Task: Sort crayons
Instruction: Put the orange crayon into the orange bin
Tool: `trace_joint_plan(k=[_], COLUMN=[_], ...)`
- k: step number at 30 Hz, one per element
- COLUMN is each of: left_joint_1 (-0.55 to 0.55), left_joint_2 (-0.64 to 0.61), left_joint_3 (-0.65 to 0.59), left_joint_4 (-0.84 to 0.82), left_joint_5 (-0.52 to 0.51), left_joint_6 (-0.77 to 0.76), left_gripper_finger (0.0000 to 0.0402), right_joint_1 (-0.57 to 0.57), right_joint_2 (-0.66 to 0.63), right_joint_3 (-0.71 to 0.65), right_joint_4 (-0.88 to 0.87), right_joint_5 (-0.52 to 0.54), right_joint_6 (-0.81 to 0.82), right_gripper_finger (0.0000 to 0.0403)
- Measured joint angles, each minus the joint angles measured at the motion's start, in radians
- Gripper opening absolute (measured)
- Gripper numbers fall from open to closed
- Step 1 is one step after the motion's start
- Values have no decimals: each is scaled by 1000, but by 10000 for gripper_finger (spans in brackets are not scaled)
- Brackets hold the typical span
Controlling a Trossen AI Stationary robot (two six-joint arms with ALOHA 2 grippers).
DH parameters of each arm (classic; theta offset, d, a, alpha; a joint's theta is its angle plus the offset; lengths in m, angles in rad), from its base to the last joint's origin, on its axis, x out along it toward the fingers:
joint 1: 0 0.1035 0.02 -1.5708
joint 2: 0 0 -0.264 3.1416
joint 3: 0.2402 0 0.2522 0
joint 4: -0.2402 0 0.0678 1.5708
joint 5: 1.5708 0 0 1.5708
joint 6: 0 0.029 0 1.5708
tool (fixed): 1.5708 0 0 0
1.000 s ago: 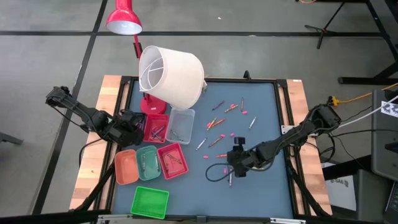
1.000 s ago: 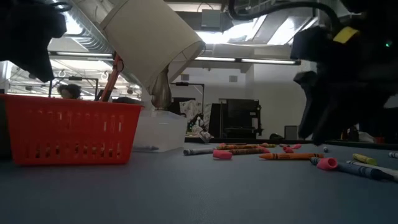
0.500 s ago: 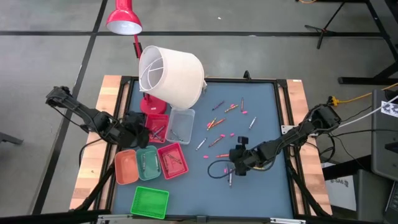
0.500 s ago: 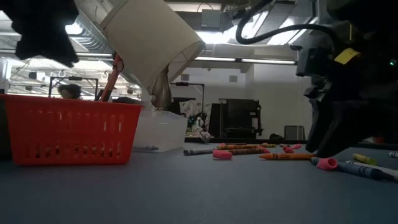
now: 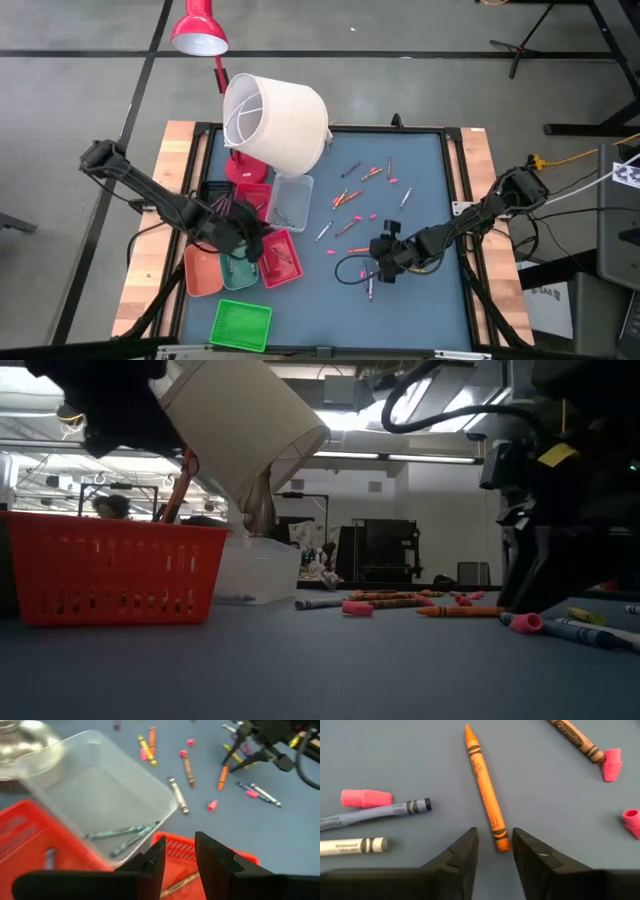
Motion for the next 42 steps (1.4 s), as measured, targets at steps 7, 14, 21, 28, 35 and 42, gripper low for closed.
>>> trace_joint_plan(k=[7, 14, 21, 28, 35, 42], left_joint_1=[0, 0, 0, 0, -1, -1], left_joint_2=[147, 283, 375, 404, 404, 404], left_joint_3=[0, 0, 0, 0, 0, 0], left_joint_4=[257, 494, 673, 720, 720, 721], left_joint_5=[1, 1, 1, 9, 11, 12], left_joint_6=[106, 215, 310, 341, 341, 343], left_gripper_finger=[89, 89, 89, 89, 89, 89], right_joint_1=[0, 0, 0, -1, -1, -1], right_joint_2=[1, 1, 3, 5, 5, 4], right_joint_3=[0, 0, -2, -2, -2, -2], right_joint_4=[8, 7, 37, 210, 416, 650], right_joint_5=[-9, -2, 0, 35, 125, 176], right_joint_6=[0, 0, 31, 32, 23, -109], right_gripper_finger=[48, 7, 25, 27, 27, 28])
